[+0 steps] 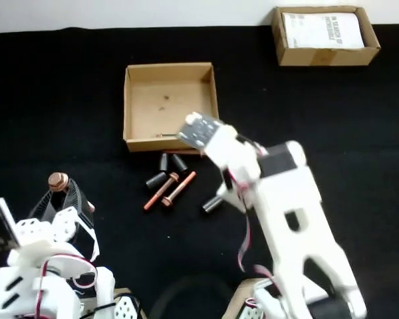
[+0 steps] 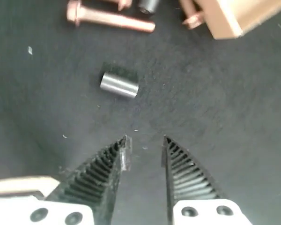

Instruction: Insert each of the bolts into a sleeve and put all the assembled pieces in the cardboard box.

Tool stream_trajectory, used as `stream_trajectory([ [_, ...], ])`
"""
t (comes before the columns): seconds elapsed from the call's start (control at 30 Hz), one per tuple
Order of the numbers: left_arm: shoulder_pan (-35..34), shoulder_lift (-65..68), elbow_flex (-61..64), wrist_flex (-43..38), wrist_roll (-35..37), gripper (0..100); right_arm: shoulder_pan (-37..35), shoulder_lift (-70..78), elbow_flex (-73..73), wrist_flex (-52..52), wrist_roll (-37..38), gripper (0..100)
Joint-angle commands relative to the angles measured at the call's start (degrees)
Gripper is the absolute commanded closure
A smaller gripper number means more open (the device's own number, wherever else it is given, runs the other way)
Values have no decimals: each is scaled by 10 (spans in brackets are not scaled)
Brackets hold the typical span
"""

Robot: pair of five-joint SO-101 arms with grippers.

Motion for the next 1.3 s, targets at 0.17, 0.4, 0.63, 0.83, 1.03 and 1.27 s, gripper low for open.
stream_trajectory([
  [0.17, -52, -15, 88, -73, -1, 991, -66, 217, -235, 150, 238, 892],
  [0.4, -52, -15, 173, -160, -1, 991, -71, 327, -253, 153, 328, 893],
  [0.63, -52, -15, 269, -248, 2, 991, -71, 400, -255, 151, 346, 893],
  [0.83, -52, -15, 327, -307, -1, 991, -72, 425, -255, 120, 343, 883],
  [1.03, -52, -16, 353, -309, -1, 991, -90, 441, -255, 109, 347, 758],
  [1.27, -52, -16, 382, -309, -2, 991, -110, 482, -269, 103, 344, 758],
])
